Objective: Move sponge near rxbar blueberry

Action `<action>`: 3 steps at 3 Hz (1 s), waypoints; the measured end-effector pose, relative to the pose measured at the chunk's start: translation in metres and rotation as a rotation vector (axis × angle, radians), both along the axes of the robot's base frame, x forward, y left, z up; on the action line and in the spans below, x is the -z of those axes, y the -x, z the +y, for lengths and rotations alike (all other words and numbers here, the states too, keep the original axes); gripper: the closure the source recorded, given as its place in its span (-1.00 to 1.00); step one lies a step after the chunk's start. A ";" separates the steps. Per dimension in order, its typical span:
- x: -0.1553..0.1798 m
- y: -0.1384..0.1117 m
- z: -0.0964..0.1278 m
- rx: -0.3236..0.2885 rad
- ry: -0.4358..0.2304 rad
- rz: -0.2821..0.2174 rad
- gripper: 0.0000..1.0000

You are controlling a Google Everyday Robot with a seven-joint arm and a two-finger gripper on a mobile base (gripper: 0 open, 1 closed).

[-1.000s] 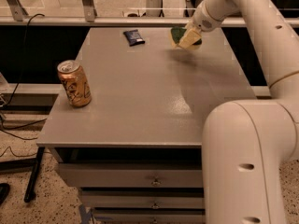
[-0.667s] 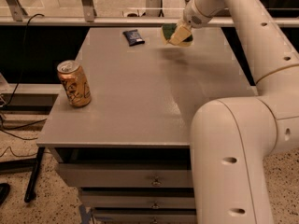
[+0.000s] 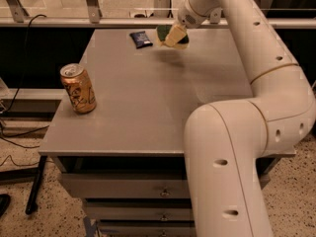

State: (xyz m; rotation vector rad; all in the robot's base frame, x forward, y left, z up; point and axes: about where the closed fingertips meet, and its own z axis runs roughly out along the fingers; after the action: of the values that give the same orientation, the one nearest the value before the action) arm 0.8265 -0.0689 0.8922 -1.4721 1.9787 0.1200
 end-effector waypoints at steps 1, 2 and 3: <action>0.002 -0.004 0.014 0.014 -0.007 0.013 0.20; 0.003 -0.008 0.025 0.021 -0.021 0.018 -0.27; 0.003 -0.008 0.037 0.010 -0.032 0.025 -0.73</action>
Offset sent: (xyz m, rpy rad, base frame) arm 0.0215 0.0308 0.0125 0.0376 0.0135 -0.0362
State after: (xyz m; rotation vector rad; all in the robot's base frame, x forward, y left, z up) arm 0.8344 -0.0319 0.8888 -1.4467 1.9949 0.1653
